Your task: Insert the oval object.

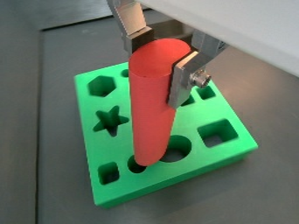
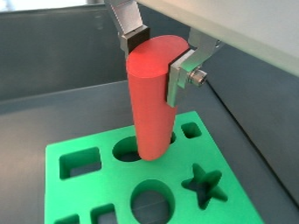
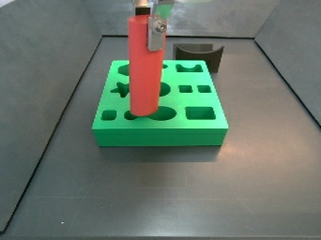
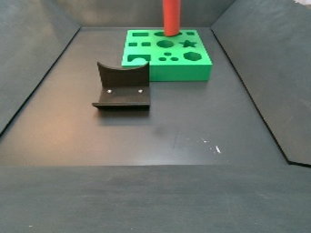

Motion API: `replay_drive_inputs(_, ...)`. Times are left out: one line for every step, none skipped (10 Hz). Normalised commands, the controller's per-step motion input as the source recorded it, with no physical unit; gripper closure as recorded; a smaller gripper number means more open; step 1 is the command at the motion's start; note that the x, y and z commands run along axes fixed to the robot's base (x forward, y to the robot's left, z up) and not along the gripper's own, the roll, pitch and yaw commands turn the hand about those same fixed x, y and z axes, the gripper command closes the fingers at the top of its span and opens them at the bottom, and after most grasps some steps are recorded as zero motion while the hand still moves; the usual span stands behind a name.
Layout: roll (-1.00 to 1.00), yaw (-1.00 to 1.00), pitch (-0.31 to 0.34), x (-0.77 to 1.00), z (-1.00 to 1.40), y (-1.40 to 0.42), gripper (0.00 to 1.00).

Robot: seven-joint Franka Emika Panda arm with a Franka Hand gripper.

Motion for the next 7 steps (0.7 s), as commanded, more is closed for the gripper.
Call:
replay_drive_inputs(0.0, -1.0, 0.0, 0.0, -0.02, 0.0, 1.0)
replay_drive_inputs(0.0, -1.0, 0.0, 0.03, 0.0, -0.01, 1.0)
replay_drive_inputs(0.0, -0.95, 0.0, 0.13, 0.0, -0.01, 1.0)
replay_drive_inputs(0.0, -0.89, 0.0, 0.2, -0.04, -0.01, 1.0)
replay_drive_inputs(0.0, -0.73, 0.0, 0.38, -0.06, -0.03, 1.0)
replay_drive_inputs(0.0, -0.58, 0.0, 0.54, -0.07, -0.06, 1.0)
replay_drive_inputs(0.0, -0.52, 0.0, 0.61, -0.07, -0.08, 1.0)
